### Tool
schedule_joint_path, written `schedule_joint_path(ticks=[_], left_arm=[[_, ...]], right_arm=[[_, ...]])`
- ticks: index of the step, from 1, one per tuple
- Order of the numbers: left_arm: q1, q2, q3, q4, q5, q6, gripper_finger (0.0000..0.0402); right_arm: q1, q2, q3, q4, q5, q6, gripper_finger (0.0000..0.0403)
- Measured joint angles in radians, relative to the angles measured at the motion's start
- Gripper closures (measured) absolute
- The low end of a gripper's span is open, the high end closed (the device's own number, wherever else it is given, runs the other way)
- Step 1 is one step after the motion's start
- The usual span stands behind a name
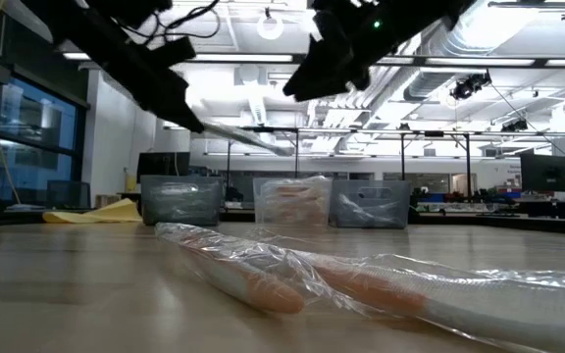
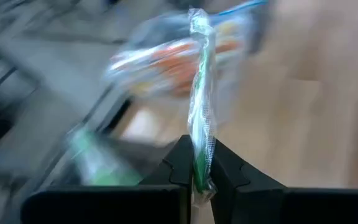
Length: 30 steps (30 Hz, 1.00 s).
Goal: Pick & Place Toothbrushes
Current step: Put the green toothbrush into the left black bin
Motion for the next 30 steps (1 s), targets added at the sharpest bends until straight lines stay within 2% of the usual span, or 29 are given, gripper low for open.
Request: schedule_joint_path(ticks=[4, 7, 11, 14, 25, 30], left_arm=[[0.001, -0.065, 0.001, -0.099, -0.187, -0.178, 0.0385], [0.014, -0.086, -0.001, -0.197, -0.256, -0.329, 0.0385], [0.08, -0.081, 0.0, -0.322, -0.264, -0.491, 0.0385], [0.13, -0.063, -0.001, -0.352, -0.264, -0.535, 0.0385], [0.242, 0.005, -0.001, -0.344, -0.178, -0.532, 0.0385], [0.267, 0.046, -0.001, -0.286, -0.152, -0.507, 0.0385]], right_arm=[[0.017, -0.042, -0.001, -0.043, 0.108, 0.0, 0.0171], [0.02, -0.046, 0.0, -0.037, 0.145, -0.002, 0.0172], [0.019, -0.038, -0.001, -0.043, 0.149, -0.003, 0.0172], [0.019, -0.033, -0.001, -0.05, 0.149, -0.001, 0.0172], [0.019, -0.033, -0.002, -0.054, 0.149, -0.001, 0.0172], [0.019, -0.033, -0.002, -0.054, 0.149, -0.001, 0.0172]])
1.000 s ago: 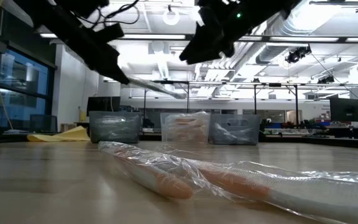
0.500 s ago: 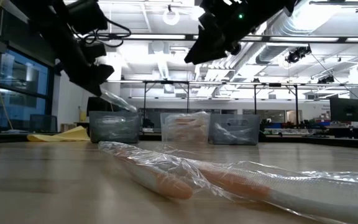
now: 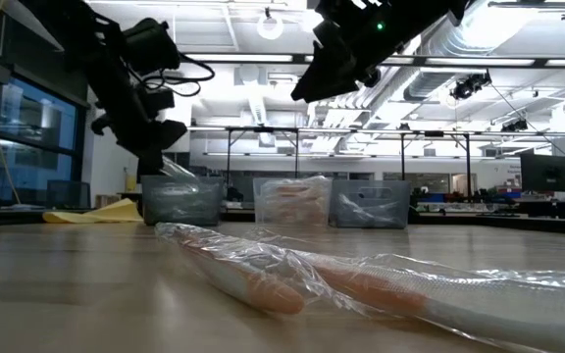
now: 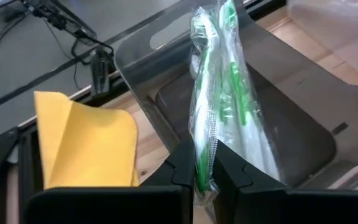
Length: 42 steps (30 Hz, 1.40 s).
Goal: Pick & Place Toothbrushes
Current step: Put the green toothbrush into the left black bin, then put the orange toothbrush into the transparent bin
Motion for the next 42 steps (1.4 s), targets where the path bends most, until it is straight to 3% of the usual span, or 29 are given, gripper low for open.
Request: schedule_joint_path(ticks=[7, 17, 22, 27, 34, 42], left_arm=[[0.002, 0.052, 0.0, 0.054, 0.022, 0.012, 0.0377], [0.002, 0.056, 0.0, 0.055, 0.022, 0.031, 0.0242], [0.001, 0.017, 0.0, 0.055, 0.049, 0.042, 0.0216], [0.002, -0.005, 0.0, 0.056, 0.051, 0.044, 0.0232], [0.012, -0.03, 0.0, 0.054, 0.151, 0.086, 0.0297], [-0.072, -0.143, 0.001, 0.049, 0.185, 0.191, 0.0346]], right_arm=[[0.0, 0.0, 0.0, -0.005, -0.004, 0.0, 0.0172], [0.0, 0.0, 0.0, -0.007, -0.007, 0.002, 0.0172], [0.0, 0.0, 0.0, -0.011, -0.008, 0.02, 0.0172], [0.0, 0.0, 0.001, -0.011, -0.008, 0.02, 0.0172], [0.005, 0.0, 0.002, -0.028, -0.024, 0.054, 0.0172], [0.077, 0.008, -0.011, -0.121, -0.249, 0.206, 0.0172]])
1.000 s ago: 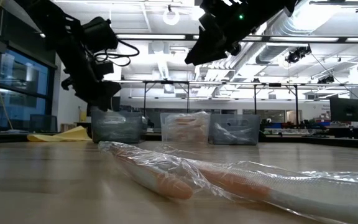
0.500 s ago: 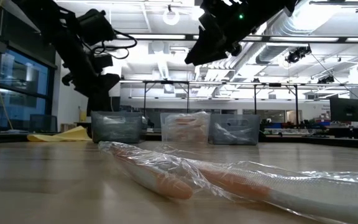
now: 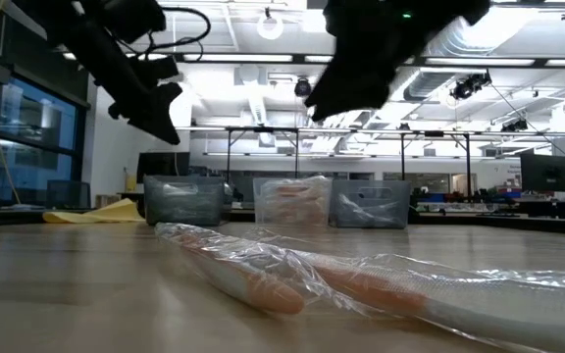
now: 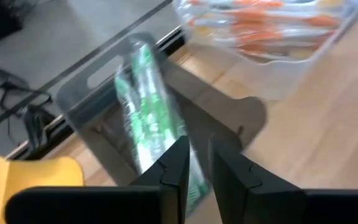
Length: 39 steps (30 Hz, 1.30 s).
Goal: Pick & Place Toothbrushes
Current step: Put the orange toothbrush into the transparent bin
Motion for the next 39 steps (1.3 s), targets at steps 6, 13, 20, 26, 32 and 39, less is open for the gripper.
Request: schedule_joint_path(ticks=[6, 13, 20, 26, 32, 39], left_arm=[[-0.071, -0.019, 0.0, -0.003, 0.029, 0.054, 0.0361], [-0.185, -0.016, 0.0, 0.005, 0.411, 0.327, 0.0361], [-0.348, 0.032, 0.0, 0.126, 0.503, 0.477, 0.0348], [-0.464, 0.209, -0.001, 0.244, 0.506, 0.506, 0.0258], [-0.575, 0.357, -0.001, 0.347, 0.506, 0.528, 0.0188], [-0.665, 0.459, 0.062, 0.376, 0.517, 0.529, 0.0179]], right_arm=[[0.131, 0.056, -0.031, 0.022, -0.04, 0.076, 0.0172], [0.228, 0.106, -0.034, 0.033, 0.067, 0.137, 0.0172], [0.255, 0.1, -0.034, 0.015, 0.104, 0.187, 0.0172], [0.255, 0.1, -0.034, -0.017, 0.105, 0.181, 0.0172], [0.283, 0.056, -0.034, -0.113, 0.158, 0.222, 0.0172], [0.325, 0.006, -0.034, -0.152, 0.244, 0.26, 0.0172]])
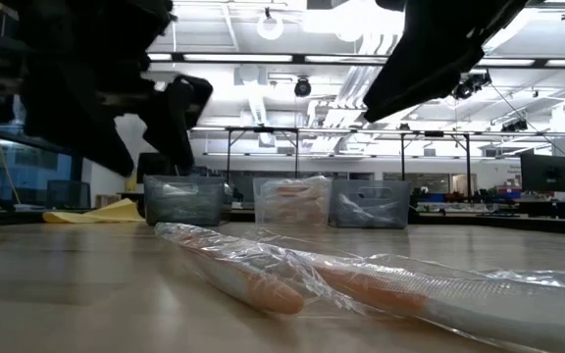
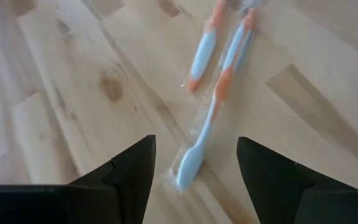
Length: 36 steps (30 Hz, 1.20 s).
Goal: Pick & Place Toothbrushes
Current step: Put the orange toothbrush into the transparent bin
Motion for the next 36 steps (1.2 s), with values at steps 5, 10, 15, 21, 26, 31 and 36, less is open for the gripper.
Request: schedule_joint_path(ticks=[5, 10, 15, 21, 26, 31, 36], left_arm=[[-0.001, 0.109, 0.065, -0.019, -0.003, 0.028, 0.0179], [-0.001, 0.152, 0.1, -0.021, 0.001, 0.05, 0.0179], [-0.001, 0.156, 0.101, -0.051, 0.005, 0.048, 0.0179], [-0.001, 0.202, 0.101, -0.051, 0.016, 0.047, 0.0179], [-0.001, 0.21, 0.1, -0.052, 0.005, 0.047, 0.0203], [-0.001, 0.206, 0.1, -0.052, 0.005, 0.048, 0.029], [0.0, 0.206, 0.1, -0.095, 0.004, 0.047, 0.0376]], right_arm=[[0.002, 0.0, 0.0, -0.003, 0.013, 0.011, 0.0172], [0.002, 0.0, 0.0, -0.01, 0.013, 0.014, 0.0172], [0.002, 0.0, 0.0, -0.017, 0.013, 0.012, 0.0172], [0.002, 0.0, 0.0, -0.023, 0.021, 0.007, 0.0172], [0.002, 0.001, 0.0, -0.023, 0.035, 0.006, 0.0172], [0.002, 0.001, 0.0, -0.023, 0.035, 0.006, 0.0172], [-0.002, 0.001, 0.0, -0.023, 0.036, -0.001, 0.0172]])
